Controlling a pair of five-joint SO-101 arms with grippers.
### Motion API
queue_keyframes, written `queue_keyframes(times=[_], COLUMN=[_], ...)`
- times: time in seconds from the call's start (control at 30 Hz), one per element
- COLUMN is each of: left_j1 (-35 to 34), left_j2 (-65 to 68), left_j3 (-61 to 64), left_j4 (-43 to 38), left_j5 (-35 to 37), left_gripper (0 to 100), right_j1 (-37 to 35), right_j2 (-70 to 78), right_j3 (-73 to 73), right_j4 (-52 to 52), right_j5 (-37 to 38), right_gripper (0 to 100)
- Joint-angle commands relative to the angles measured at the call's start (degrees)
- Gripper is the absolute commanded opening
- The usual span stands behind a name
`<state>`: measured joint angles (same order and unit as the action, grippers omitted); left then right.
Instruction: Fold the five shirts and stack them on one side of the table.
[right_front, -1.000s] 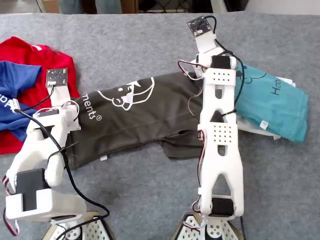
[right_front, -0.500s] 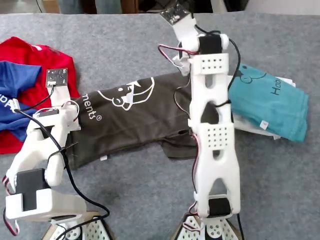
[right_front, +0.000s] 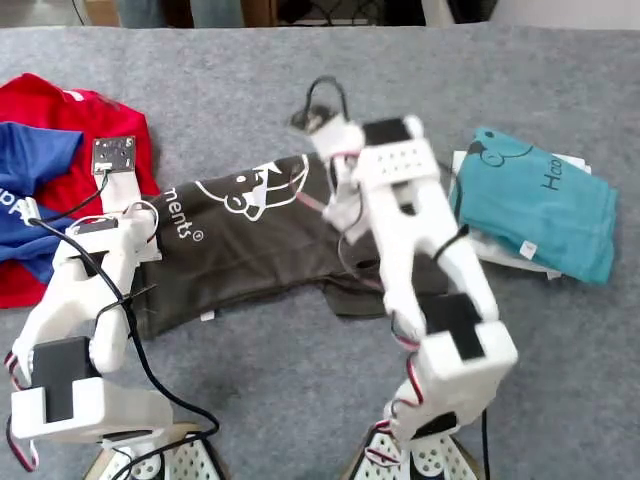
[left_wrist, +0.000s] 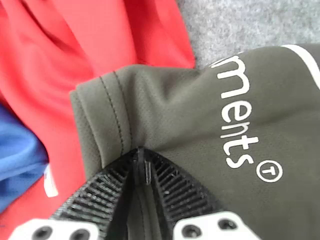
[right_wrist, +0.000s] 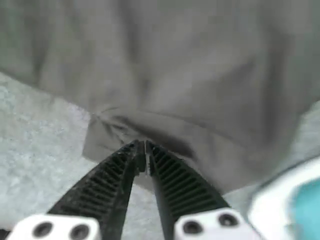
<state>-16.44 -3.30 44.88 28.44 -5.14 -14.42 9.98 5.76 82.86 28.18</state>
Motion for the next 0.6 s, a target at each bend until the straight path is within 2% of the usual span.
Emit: queue_keyframes(times=[0.0, 0.33, 0.57], left_j1=[-0.75, -0.75, -0.75], left_j2=[-0.09, -0.09, -0.09], left_j3=[-2.42, -2.51, -2.42], left_j4=[-0.97, -0.97, -0.97], left_j5=[0.62, 0.62, 0.62], left_gripper=[3, 3, 3], right_j1=[-1.32, -1.93, -8.88], right_j2=[-6.11, -11.74, -20.0], right_j3=[10.77, 22.9, 30.64], right_j4=[-6.07, -7.65, -8.53], right_j5=[-2.99, -4.92, -5.27], right_gripper=[1.5, 1.5, 1.5])
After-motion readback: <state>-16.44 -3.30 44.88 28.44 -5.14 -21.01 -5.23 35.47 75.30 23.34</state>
